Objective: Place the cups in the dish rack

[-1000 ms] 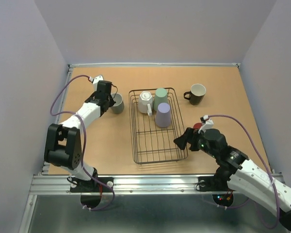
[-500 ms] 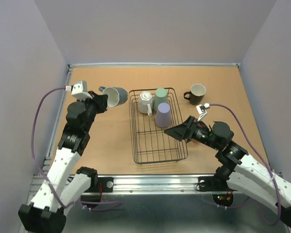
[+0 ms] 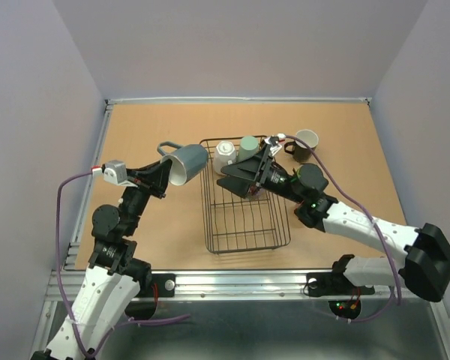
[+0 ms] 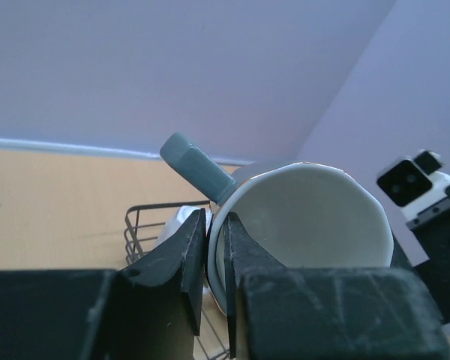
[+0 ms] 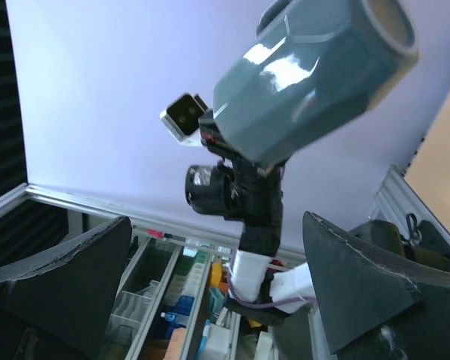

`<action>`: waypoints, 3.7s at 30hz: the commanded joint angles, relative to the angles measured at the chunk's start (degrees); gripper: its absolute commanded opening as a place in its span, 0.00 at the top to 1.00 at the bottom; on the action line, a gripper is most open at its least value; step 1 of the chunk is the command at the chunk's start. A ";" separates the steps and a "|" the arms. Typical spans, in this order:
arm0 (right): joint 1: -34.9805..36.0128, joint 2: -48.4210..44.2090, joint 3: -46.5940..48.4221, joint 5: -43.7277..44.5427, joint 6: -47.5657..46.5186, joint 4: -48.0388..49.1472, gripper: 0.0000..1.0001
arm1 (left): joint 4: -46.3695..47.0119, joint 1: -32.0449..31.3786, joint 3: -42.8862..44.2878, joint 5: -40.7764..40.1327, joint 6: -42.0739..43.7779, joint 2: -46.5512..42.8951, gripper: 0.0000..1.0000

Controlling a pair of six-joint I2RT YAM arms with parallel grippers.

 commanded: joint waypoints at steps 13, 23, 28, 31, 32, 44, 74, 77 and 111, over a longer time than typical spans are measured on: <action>0.90 19.35 14.71 -0.71 7.58 16.13 0.00 | 20.88 -2.76 -3.21 1.67 0.37 -5.69 1.00; 2.22 22.07 20.06 -0.09 8.81 17.63 0.00 | 22.03 -3.29 -4.00 1.32 0.37 -5.08 1.00; 3.45 24.00 23.23 0.17 9.16 17.63 0.00 | 22.03 -3.64 -4.18 1.41 0.19 -4.81 1.00; 3.89 25.06 24.20 0.70 9.60 17.63 0.00 | 22.12 -3.82 -4.18 1.06 0.28 -4.90 1.00; 3.89 25.23 24.38 0.87 9.69 17.72 0.00 | 22.12 -3.82 -4.26 1.06 0.37 -4.99 1.00; 8.02 26.29 28.07 3.86 9.69 17.72 0.39 | 21.77 -4.96 -4.27 -0.26 1.07 -4.02 1.00; 4.42 2.47 21.91 36.63 -33.79 -27.62 1.00 | -36.77 -5.58 18.15 -29.62 9.60 6.61 0.04; 4.59 3.35 22.97 38.75 -38.54 -32.90 1.00 | -35.28 -5.49 15.69 -30.22 8.46 7.40 0.04; 9.77 25.76 30.53 52.28 -59.74 -35.55 1.00 | -34.84 -4.79 14.98 -26.54 9.51 13.29 0.08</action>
